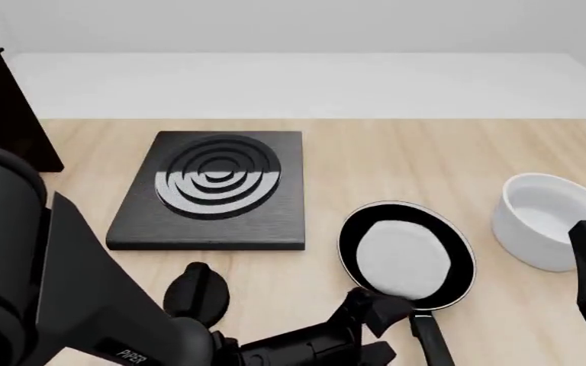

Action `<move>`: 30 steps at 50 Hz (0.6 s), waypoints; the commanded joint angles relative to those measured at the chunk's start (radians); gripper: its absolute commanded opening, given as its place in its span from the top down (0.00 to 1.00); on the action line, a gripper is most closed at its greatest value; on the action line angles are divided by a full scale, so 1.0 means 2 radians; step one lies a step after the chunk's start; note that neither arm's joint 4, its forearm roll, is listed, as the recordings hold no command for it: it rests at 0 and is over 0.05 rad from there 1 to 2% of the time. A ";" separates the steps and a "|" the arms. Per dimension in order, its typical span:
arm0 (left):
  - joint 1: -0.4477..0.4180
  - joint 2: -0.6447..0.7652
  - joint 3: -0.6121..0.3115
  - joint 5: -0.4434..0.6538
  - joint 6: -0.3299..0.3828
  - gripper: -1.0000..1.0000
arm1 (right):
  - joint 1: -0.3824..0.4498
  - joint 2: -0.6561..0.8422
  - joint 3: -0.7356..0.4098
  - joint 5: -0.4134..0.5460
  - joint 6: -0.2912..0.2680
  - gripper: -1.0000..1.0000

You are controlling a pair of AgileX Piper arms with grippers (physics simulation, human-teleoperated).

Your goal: Put the frying pan under the cabinet shelf.

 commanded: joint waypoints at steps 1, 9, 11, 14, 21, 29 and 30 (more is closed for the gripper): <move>-0.019 0.058 -0.048 0.038 -0.093 0.00 | 0.000 0.000 0.000 0.000 0.000 0.00; -0.024 0.069 -0.054 0.042 -0.096 0.00 | 0.000 0.000 0.000 0.000 0.000 0.00; -0.025 0.071 -0.054 0.044 -0.096 0.00 | 0.000 0.000 0.000 0.000 0.000 0.00; -0.025 0.070 -0.055 0.048 -0.097 0.00 | 0.000 0.000 0.000 0.000 0.000 0.00; -0.026 0.069 -0.058 0.056 -0.094 0.00 | 0.000 0.000 0.000 0.000 0.000 0.00; -0.025 0.071 -0.067 0.065 -0.089 0.00 | 0.000 0.000 0.000 0.000 0.000 0.00; -0.026 0.071 -0.068 0.065 -0.089 0.00 | 0.000 0.000 0.000 0.000 0.000 0.00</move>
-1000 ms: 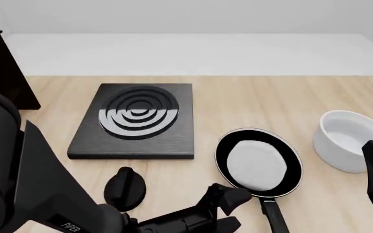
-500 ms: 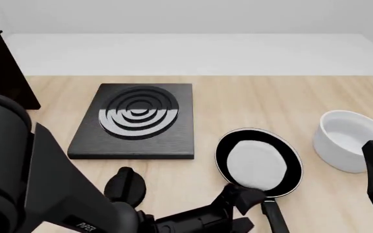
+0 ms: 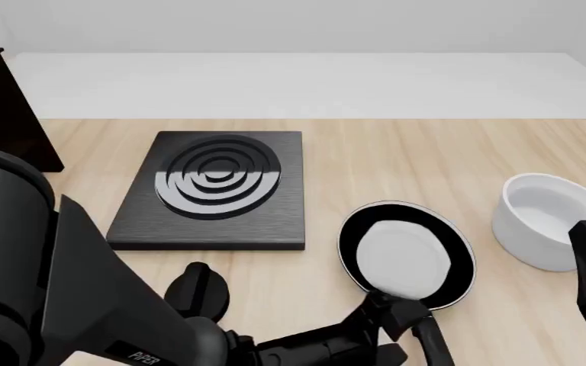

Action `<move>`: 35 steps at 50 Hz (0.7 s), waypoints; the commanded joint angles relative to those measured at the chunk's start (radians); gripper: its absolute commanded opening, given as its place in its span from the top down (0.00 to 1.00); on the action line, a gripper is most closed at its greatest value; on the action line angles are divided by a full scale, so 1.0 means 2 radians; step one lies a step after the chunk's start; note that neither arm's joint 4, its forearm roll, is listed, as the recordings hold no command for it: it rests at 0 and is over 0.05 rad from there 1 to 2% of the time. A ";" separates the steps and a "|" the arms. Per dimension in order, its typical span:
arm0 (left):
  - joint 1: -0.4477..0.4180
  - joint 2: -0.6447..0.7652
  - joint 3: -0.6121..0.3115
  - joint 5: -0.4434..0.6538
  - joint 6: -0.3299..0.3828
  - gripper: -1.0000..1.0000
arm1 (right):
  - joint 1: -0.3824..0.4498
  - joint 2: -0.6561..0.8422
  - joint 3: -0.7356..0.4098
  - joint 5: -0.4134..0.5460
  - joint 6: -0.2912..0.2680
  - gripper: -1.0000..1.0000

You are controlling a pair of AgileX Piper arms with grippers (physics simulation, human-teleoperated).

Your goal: Put the frying pan under the cabinet shelf.

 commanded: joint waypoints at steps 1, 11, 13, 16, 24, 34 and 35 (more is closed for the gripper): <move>-0.017 0.067 -0.039 0.032 -0.108 0.00 | 0.000 0.000 0.000 0.000 0.000 0.00; -0.021 0.069 -0.051 0.047 -0.100 0.00 | 0.000 0.000 0.000 0.000 0.000 0.00; -0.021 0.069 -0.053 0.051 -0.099 0.00 | 0.000 0.000 0.000 0.000 0.000 0.00; -0.021 0.072 -0.058 0.054 -0.097 0.00 | 0.000 0.000 0.000 0.000 0.000 0.00; -0.021 0.077 -0.068 0.064 -0.094 0.00 | 0.000 0.000 0.000 0.000 0.000 0.00; -0.015 0.086 -0.088 0.079 -0.088 0.00 | 0.000 0.000 0.000 0.000 0.000 0.00; -0.015 0.086 -0.089 0.080 -0.088 0.00 | 0.000 0.000 0.000 0.000 0.000 0.00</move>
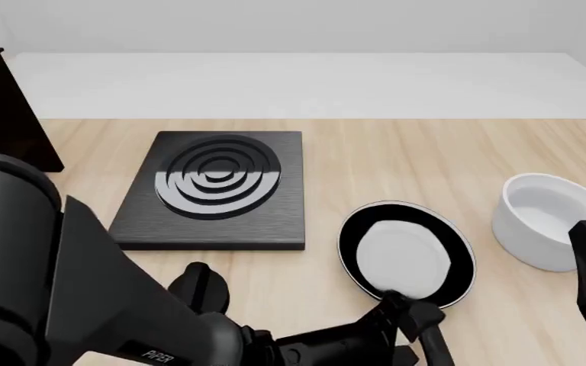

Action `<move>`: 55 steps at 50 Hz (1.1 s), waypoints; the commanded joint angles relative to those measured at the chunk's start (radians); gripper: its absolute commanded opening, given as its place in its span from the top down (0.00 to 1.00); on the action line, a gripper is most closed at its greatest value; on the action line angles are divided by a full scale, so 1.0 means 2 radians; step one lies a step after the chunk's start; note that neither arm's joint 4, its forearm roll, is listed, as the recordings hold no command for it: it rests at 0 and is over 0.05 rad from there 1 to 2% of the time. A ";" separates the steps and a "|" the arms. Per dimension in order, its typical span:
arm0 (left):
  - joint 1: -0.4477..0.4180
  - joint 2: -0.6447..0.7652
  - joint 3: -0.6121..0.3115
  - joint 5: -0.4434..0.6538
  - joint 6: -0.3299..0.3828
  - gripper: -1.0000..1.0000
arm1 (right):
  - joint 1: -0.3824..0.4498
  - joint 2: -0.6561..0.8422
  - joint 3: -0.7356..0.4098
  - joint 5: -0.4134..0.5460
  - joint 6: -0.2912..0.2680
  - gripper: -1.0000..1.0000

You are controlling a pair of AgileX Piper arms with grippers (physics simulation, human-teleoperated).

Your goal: Put the frying pan under the cabinet shelf.

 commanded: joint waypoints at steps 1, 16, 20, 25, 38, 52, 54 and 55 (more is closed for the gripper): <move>-0.008 0.082 -0.052 0.027 -0.089 0.00 | 0.000 0.000 0.000 0.000 0.000 0.00; -0.007 0.091 -0.068 0.040 -0.082 0.00 | 0.000 0.000 0.000 0.000 0.000 0.00; -0.006 0.092 -0.071 0.043 -0.080 0.00 | 0.000 0.000 0.000 0.000 0.000 0.00; -0.006 0.090 -0.074 0.049 -0.076 0.00 | 0.000 0.000 0.000 0.000 0.000 0.00; -0.007 0.084 -0.079 0.061 -0.059 0.00 | 0.000 0.000 0.000 0.000 0.000 0.00; -0.011 0.067 -0.075 0.065 -0.042 0.00 | 0.000 0.000 0.000 0.000 0.000 0.00; -0.006 0.063 -0.070 0.042 -0.032 1.00 | 0.000 0.000 0.000 0.000 0.000 0.00; -0.007 0.062 -0.068 0.048 -0.033 1.00 | 0.000 0.000 0.000 0.000 0.000 0.00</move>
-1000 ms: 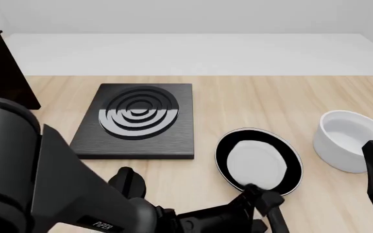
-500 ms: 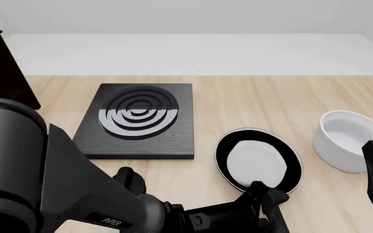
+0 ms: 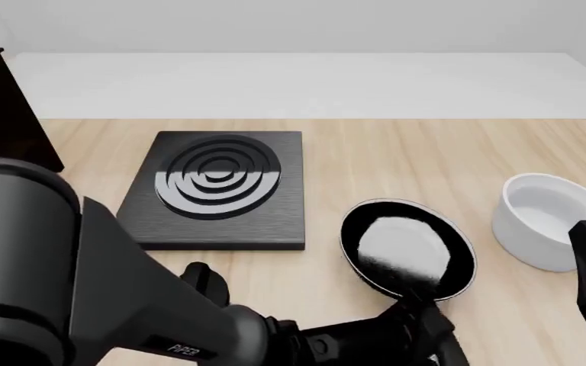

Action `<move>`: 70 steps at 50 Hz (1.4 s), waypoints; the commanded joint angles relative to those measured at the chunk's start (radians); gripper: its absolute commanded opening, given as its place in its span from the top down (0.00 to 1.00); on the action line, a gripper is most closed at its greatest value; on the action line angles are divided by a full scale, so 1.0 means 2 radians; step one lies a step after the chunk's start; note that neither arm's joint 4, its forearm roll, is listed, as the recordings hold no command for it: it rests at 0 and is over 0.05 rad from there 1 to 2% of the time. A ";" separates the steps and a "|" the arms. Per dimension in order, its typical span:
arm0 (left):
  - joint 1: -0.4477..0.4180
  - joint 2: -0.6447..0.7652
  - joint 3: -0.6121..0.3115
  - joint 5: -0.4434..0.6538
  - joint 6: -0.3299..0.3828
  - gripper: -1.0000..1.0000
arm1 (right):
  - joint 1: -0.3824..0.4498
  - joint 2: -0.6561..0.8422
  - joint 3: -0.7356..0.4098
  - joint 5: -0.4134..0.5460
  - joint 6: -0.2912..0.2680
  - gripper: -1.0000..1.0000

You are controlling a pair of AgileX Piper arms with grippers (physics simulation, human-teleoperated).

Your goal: Put the frying pan under the cabinet shelf.

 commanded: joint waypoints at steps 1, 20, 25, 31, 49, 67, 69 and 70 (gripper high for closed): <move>-0.005 0.049 -0.001 -0.014 -0.016 1.00 | 0.000 0.000 0.000 0.000 0.000 0.00; -0.038 -0.009 0.116 -0.085 0.043 1.00 | 0.000 0.000 0.000 0.000 0.000 0.00; -0.035 -0.036 0.137 -0.094 0.073 1.00 | 0.000 0.000 0.000 0.000 0.000 0.00; -0.031 -0.057 0.153 -0.105 0.099 1.00 | 0.000 0.000 0.000 0.000 0.000 0.00; 0.007 -0.236 0.089 0.018 0.101 1.00 | 0.000 0.000 0.000 0.000 0.000 0.00; 0.044 -0.353 -0.086 0.262 0.119 1.00 | 0.000 0.000 0.000 0.000 0.000 0.00; 0.049 -0.363 -0.092 0.270 0.115 1.00 | 0.000 0.000 0.000 0.000 0.000 0.00; 0.053 -0.365 -0.092 0.272 0.117 1.00 | 0.000 0.000 0.000 0.000 0.000 0.00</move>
